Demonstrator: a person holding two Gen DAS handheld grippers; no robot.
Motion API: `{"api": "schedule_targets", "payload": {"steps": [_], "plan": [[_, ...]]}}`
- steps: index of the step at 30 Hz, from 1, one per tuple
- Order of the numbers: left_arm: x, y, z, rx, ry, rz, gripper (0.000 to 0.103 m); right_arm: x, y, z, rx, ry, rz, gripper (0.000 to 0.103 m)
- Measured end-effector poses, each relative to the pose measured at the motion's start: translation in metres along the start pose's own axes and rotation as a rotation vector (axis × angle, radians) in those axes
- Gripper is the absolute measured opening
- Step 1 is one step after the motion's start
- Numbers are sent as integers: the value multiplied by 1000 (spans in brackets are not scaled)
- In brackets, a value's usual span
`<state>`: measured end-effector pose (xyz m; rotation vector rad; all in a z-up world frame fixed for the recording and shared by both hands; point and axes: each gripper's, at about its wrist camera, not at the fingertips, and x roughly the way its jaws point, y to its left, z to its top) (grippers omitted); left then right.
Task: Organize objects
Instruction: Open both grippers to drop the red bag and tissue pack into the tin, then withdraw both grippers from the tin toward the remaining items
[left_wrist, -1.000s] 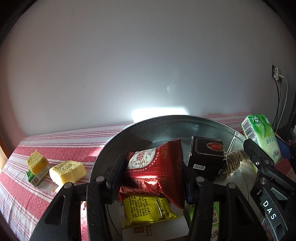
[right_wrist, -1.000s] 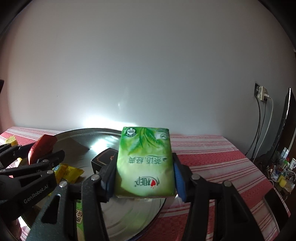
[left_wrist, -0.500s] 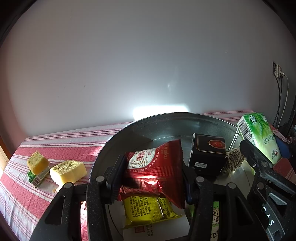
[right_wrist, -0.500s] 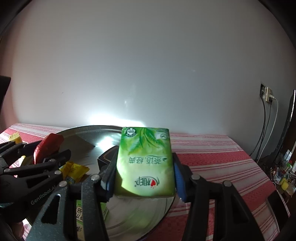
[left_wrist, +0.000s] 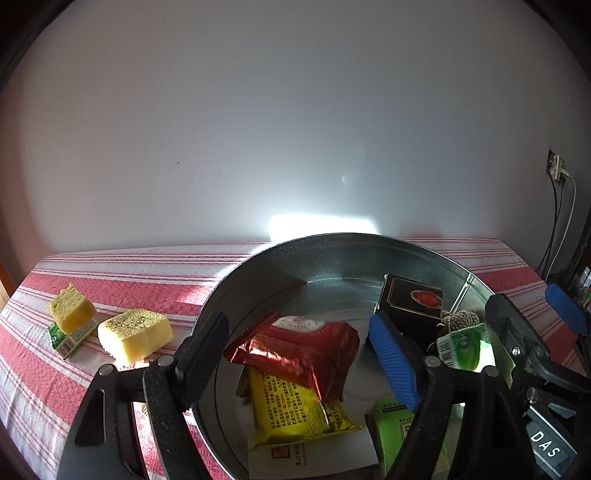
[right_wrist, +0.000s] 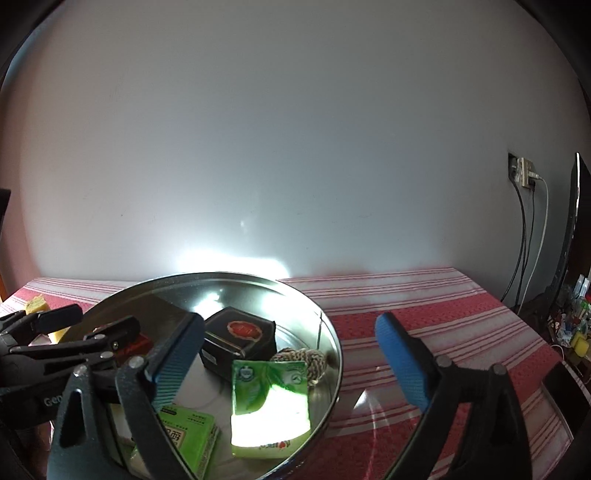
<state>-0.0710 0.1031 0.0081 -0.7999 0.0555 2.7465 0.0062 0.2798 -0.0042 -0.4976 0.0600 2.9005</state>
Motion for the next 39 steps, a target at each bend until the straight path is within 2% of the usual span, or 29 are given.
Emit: {"api": "schedule_targets", "payload": {"steps": [8,12,25,34,39], "plan": [[-11,2,-2,18,-37,39,81,-5,4,0,1,-24,8,100],[-13,11,-4,-4,-50,43,81,-7,3,0,12,-35,10,100],[-29,55,-20,-39,-61,126,81,-21,8,-1,63,-49,-69,100],[-44,93,-31,-56,-60,197,81,-40,55,-7,44,-49,-24,96],[-43,118,-35,-62,-51,233,81,-45,88,-8,66,-26,28,85]]}}
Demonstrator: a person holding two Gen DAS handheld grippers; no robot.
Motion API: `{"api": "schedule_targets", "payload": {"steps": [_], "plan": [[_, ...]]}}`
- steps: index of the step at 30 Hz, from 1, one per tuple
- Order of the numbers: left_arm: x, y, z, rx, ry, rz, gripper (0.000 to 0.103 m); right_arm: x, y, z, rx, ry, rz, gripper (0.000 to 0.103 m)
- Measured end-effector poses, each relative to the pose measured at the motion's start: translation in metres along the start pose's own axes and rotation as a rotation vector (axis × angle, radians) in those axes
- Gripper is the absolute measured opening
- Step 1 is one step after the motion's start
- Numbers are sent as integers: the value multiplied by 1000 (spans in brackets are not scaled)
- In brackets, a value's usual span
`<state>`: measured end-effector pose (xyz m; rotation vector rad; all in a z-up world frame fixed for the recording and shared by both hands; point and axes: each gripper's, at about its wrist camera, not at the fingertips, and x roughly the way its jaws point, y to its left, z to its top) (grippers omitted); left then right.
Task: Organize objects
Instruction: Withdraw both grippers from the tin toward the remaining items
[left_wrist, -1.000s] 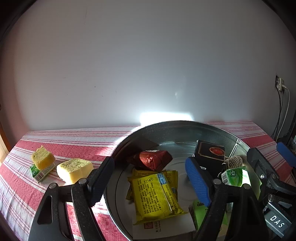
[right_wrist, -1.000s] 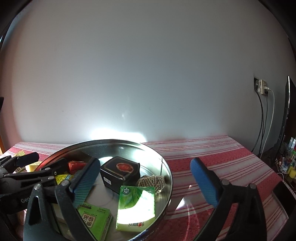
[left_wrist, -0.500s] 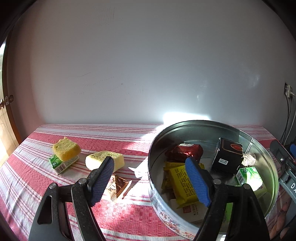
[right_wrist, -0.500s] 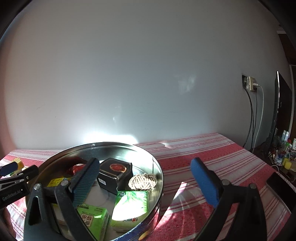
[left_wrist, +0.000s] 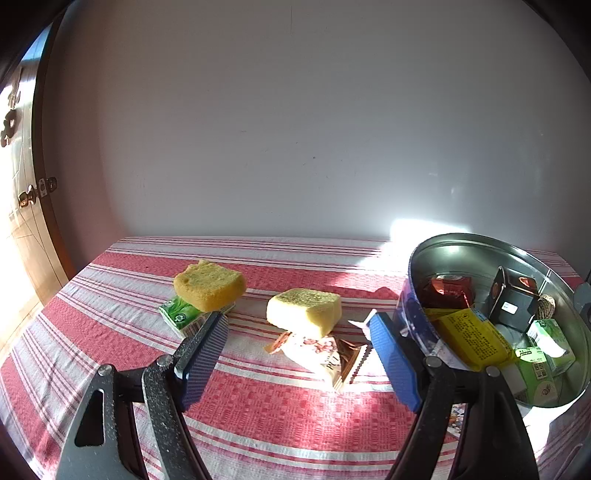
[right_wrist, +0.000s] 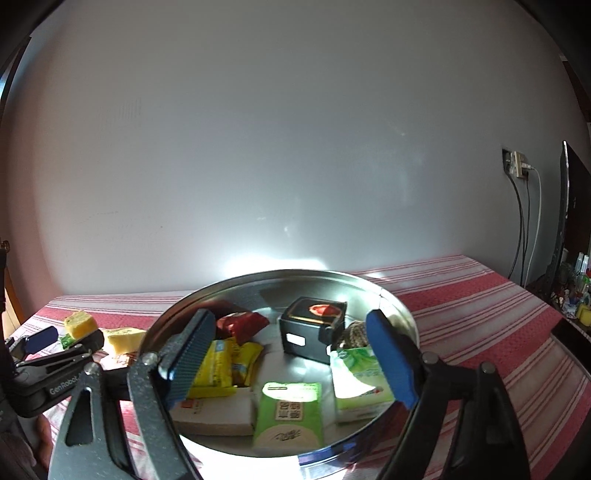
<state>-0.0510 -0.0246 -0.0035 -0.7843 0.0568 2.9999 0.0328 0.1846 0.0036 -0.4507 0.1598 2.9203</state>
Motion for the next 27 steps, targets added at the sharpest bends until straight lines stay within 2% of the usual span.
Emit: {"api": "schedule_targets", "payload": {"steps": [16,23,27], "plan": [[20,81,-2,-32,37,117,81,6,102,-12,-28,86,184,79],[37,124,0,-82,104,157,81,28,136,-22,-35,205,248,79],[50,148,-1,-127,161,155,81,44,161,-26,-68,259,252,79]]}}
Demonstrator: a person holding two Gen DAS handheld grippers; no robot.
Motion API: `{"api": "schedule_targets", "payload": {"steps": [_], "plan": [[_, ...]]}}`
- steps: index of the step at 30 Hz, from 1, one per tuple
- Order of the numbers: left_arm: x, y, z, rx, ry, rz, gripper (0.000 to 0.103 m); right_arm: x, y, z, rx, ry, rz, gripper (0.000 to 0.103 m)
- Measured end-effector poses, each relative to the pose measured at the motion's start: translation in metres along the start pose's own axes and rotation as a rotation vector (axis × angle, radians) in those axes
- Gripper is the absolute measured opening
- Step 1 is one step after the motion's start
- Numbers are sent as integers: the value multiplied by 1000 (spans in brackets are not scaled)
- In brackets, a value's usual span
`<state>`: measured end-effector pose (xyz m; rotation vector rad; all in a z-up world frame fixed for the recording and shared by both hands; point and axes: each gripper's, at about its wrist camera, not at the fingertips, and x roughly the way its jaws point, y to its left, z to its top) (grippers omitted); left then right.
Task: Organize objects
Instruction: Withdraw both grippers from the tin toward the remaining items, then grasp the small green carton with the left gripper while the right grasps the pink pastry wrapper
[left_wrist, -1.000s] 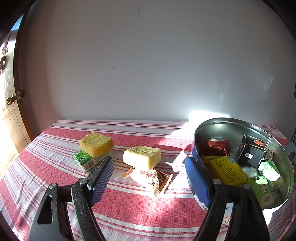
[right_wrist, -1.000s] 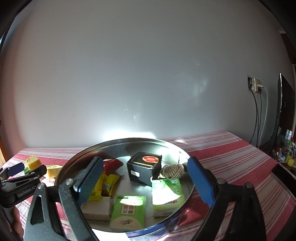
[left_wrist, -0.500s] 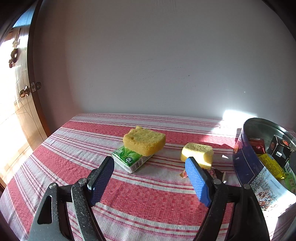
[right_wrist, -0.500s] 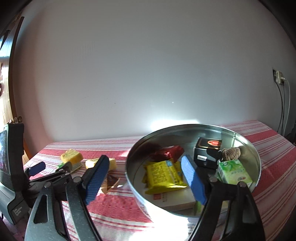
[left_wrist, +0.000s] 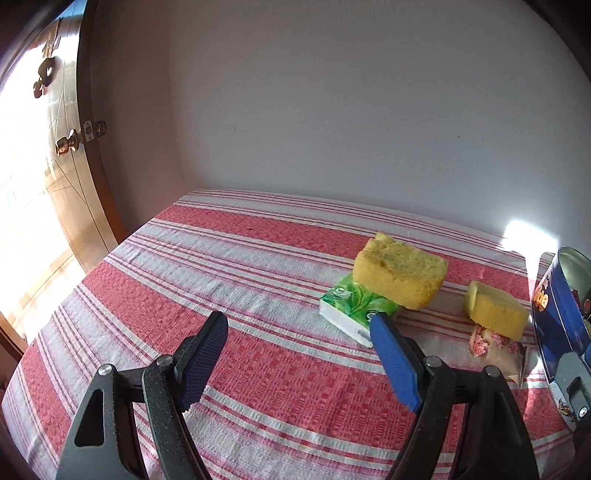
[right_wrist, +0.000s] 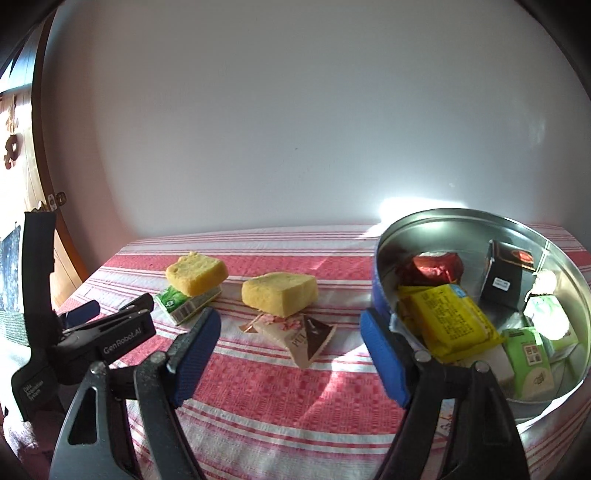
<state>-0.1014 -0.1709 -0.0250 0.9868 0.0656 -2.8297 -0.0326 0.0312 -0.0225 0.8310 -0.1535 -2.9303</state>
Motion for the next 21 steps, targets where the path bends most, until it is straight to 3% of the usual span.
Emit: {"api": "schedule_targets", "payload": {"steps": [6,12,14,19,21], "plan": [[20,10,1,-32,89,-56,81,41,7,1,43,153,20,79],[27,0,-1,22,111,-85,81,74,14,4,29,256,-104,77],[27,-1,1,39,108,-78,81,84,18,6,19,283,-107,82],[36,-2,4,58,131,-75,81,108,23,7,-30,361,-134,83],[38,-4,6,72,130,-81,81,108,23,7,-50,360,-134,74]]}}
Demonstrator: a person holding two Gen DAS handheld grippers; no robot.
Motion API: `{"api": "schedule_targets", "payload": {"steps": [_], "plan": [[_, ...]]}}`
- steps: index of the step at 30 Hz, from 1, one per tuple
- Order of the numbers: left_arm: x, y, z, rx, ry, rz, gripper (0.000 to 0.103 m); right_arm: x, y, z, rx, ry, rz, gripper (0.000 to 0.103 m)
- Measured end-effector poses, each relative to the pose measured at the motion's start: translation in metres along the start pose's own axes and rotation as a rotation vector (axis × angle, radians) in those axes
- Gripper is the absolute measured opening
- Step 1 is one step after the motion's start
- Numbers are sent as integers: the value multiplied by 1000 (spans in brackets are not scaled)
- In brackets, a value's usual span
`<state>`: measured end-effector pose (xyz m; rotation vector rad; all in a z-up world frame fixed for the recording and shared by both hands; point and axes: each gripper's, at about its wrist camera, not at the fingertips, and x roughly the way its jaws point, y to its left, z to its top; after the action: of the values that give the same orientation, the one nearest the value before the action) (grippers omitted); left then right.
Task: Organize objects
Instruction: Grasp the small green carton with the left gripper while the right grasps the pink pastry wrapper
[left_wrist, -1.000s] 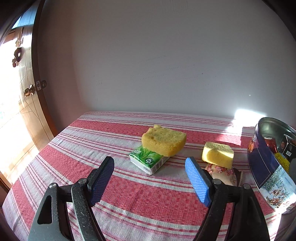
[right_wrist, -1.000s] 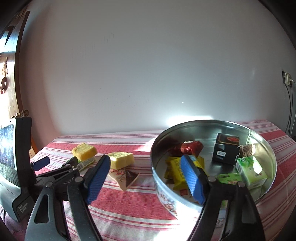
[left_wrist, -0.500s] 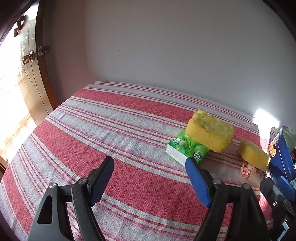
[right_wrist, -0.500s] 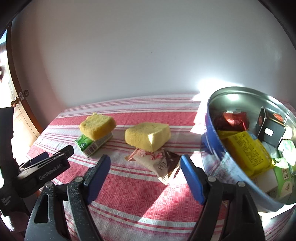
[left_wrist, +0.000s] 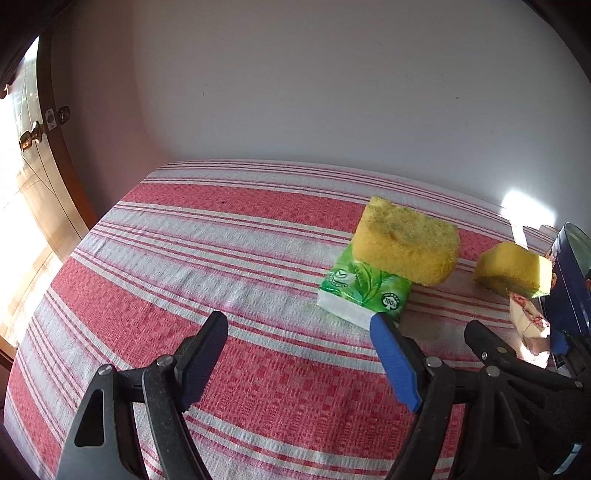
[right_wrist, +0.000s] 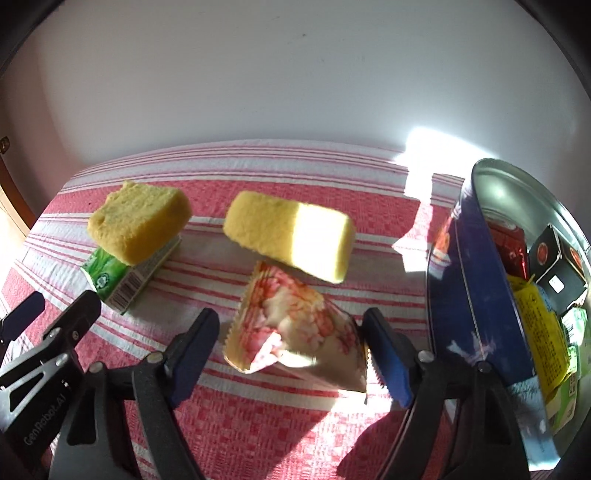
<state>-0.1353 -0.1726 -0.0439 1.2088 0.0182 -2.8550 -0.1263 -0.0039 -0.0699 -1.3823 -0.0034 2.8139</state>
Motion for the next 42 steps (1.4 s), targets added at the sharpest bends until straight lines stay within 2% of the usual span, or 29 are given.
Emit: {"api": "schedule_targets", "payload": {"steps": [1,2,5,7,12,22,23,24,25,26,29,36,42], "plan": [[0,-2,1,12,-4,-4,81,-2,-2,0,-10,-7,8,61],[0,-4,1,28,-10,-6,81,-2,-5,0,-14,-10,29,52],[-4,-12,3,72,-31,-29,81,-3,-9,0,-32,-14,71,44],[-4,-15,6,85,-31,-47,81,-8,-16,-3,-39,-26,136,38],[2,-22,17,68,-10,-88,81,-21,-27,-14,-67,-51,217,35],[43,-52,31,130,66,-26,79,-33,-48,-19,-56,-72,308,31],[42,-51,31,123,61,-42,76,-33,-50,-19,-45,-67,324,31],[41,-49,31,115,63,-64,65,-33,-52,-19,-32,-60,343,31],[42,-46,30,103,68,-94,58,-33,-52,-19,-17,-56,359,31],[42,-43,30,88,71,-121,56,-34,-53,-18,-3,-56,376,29],[37,-34,26,57,69,-166,55,-41,-59,-19,32,-78,420,19],[8,-30,13,84,1,-168,55,-38,-57,-21,19,-89,416,19],[-16,-20,-4,70,-10,-263,55,-60,-64,-20,1,-169,519,20]]}}
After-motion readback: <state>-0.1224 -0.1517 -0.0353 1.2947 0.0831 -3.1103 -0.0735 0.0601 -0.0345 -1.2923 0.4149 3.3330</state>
